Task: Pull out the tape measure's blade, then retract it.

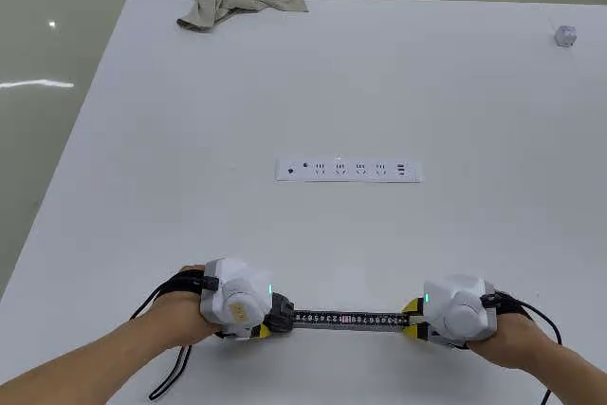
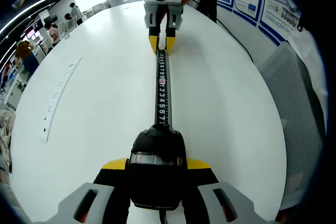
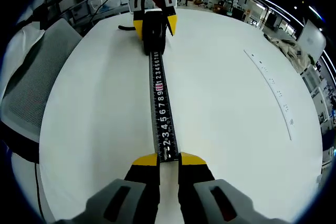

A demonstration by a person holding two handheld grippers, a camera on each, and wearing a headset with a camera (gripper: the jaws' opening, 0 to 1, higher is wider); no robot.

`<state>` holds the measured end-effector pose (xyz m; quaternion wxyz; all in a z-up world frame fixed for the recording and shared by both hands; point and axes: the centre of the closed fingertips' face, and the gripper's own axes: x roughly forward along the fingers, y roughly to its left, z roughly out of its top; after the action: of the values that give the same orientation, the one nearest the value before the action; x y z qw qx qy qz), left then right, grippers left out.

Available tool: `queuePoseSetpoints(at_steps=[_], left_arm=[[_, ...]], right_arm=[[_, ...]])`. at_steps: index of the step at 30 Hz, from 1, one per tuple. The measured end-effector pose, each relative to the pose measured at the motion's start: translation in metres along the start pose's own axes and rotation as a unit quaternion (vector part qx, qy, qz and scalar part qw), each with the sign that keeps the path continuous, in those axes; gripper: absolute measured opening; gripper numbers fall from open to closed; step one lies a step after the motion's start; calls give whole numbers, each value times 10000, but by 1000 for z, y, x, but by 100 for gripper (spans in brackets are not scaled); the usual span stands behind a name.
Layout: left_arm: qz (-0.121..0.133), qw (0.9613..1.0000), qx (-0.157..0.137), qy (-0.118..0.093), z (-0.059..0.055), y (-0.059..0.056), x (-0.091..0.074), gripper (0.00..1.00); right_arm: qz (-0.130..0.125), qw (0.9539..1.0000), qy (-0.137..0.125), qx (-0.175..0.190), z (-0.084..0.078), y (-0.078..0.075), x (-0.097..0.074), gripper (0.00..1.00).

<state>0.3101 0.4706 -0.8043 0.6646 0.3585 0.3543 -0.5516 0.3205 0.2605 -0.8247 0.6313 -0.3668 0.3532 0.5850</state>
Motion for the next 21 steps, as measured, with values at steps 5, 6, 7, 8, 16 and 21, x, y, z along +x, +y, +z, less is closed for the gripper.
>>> queuePoseSetpoints(at_steps=[5,6,7,8,16,21], left_arm=[[0,10000,7,8,0,0,0,36],[1,10000,9,9,0,0,0,36],[3,10000,10,10,0,0,0,36],[3,10000,11,11,0,0,0,36],[8,10000,17,19,0,0,0,36],[16,10000,24,39,0,0,1,36]], right_arm=[[-32,10000,33,77,-9,-1,-5,11],[-37,9999,46,97,-12,-2,-7,11],[-41,9999,54,99,-13,-2,-8,11],[-42,9999,60,106,-15,-2,-8,11],[-35,9998,105,147,-23,-4,-12,11],[-27,9998,109,147,-25,-4,-13,11]])
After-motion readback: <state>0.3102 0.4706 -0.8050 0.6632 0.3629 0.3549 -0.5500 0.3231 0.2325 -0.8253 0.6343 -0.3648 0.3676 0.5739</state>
